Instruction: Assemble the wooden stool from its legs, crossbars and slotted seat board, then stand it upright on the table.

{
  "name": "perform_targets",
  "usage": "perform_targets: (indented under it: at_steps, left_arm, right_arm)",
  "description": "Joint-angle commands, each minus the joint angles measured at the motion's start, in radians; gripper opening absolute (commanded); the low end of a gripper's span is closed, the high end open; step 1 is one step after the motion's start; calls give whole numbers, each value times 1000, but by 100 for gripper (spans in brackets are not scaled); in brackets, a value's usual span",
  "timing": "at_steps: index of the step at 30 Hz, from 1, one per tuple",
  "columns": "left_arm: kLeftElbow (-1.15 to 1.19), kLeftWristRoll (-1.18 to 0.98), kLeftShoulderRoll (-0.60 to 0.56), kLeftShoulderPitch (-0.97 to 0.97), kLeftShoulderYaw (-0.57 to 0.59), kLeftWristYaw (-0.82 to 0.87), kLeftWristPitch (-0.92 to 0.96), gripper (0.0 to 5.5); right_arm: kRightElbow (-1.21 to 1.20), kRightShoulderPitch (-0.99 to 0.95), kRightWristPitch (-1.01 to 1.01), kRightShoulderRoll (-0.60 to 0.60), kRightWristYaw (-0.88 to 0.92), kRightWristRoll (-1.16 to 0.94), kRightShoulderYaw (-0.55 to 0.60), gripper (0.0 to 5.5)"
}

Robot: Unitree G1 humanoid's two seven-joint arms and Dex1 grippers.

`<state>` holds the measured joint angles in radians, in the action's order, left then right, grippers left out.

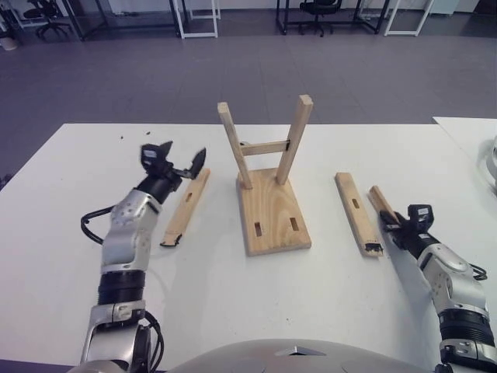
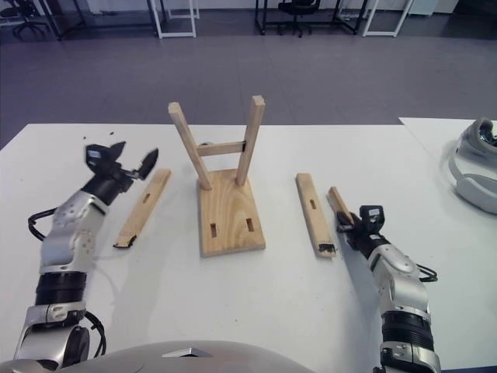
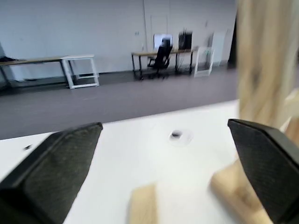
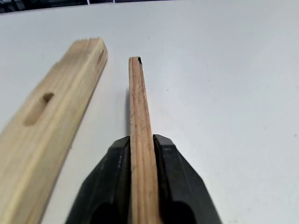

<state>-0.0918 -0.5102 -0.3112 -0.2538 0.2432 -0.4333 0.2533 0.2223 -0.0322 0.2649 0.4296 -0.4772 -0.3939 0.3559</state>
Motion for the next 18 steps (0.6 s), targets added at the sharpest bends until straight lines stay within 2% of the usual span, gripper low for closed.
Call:
perform_targets:
  at_steps: [1,4,8,18]
  left_arm:
    - [-262,-469,45,-80,41,32,224,496]
    - [-328,-731,137,-148,-34,117,325,496]
    - [-340,-896,126,-197,-89,151,425,496]
    - [-382,-997,73,-193,-111,151,464,304]
  right_arm:
    - [-403,-127,199,13,-73,-345,7,61]
    - [-632,-216,347,-13,-102,-557,-131,61]
    - [-713,-328,427,-80,-74,-708,-239,61]
    - [-720,-336,465,-77,-90,-785,-287,61]
